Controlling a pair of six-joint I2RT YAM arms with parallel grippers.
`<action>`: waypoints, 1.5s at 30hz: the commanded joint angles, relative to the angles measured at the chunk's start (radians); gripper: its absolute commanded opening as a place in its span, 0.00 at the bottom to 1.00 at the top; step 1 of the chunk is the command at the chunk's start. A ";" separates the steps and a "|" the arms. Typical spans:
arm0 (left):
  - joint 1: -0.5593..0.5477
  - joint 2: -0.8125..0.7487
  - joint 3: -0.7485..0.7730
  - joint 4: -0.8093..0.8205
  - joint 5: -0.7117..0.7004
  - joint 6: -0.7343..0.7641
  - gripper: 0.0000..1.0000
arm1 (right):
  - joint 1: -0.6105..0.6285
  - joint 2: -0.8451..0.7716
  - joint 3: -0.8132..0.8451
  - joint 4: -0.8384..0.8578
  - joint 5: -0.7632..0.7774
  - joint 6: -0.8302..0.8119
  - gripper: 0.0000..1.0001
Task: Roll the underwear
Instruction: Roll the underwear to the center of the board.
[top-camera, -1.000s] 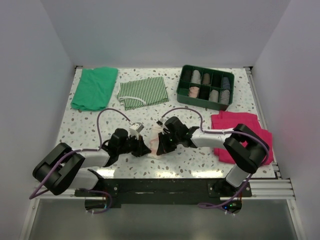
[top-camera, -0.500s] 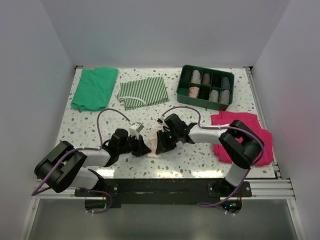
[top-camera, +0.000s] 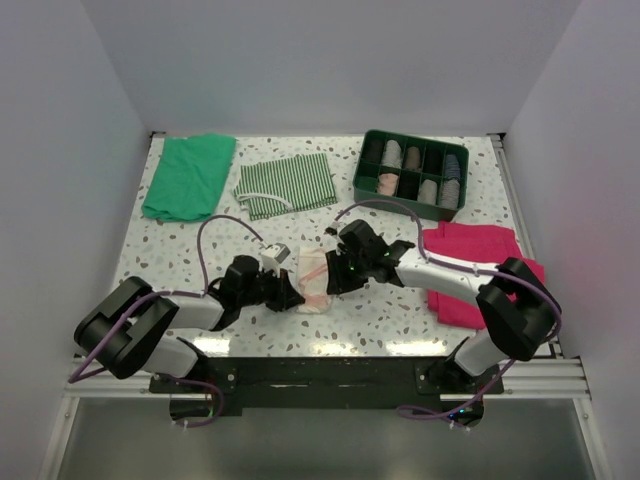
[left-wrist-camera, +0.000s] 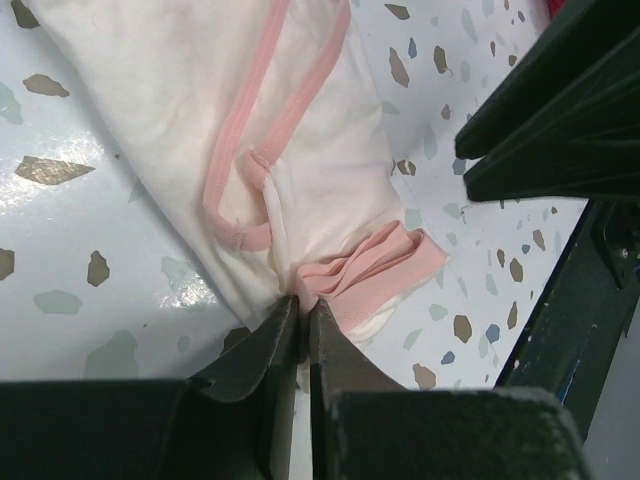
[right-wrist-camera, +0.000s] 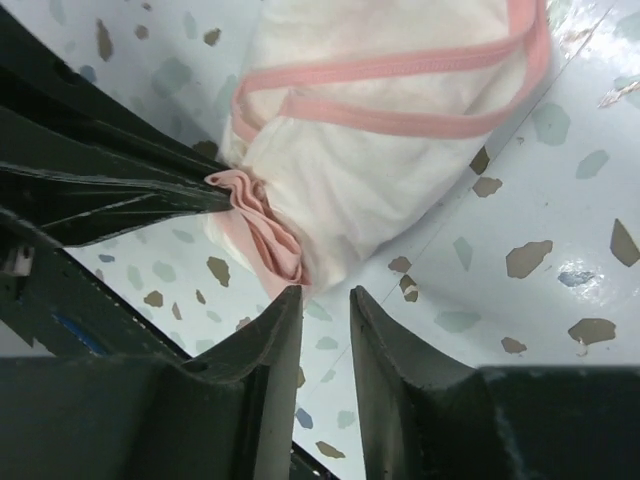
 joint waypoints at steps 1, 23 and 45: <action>-0.001 0.031 0.005 -0.073 -0.018 0.044 0.07 | 0.005 -0.053 0.008 -0.006 0.006 -0.076 0.18; -0.001 0.198 0.212 -0.208 0.046 0.113 0.06 | 0.087 0.113 0.138 -0.092 0.119 -0.309 0.10; 0.004 0.253 0.266 -0.225 0.098 0.116 0.06 | 0.106 -0.027 0.020 -0.035 0.095 -0.400 0.40</action>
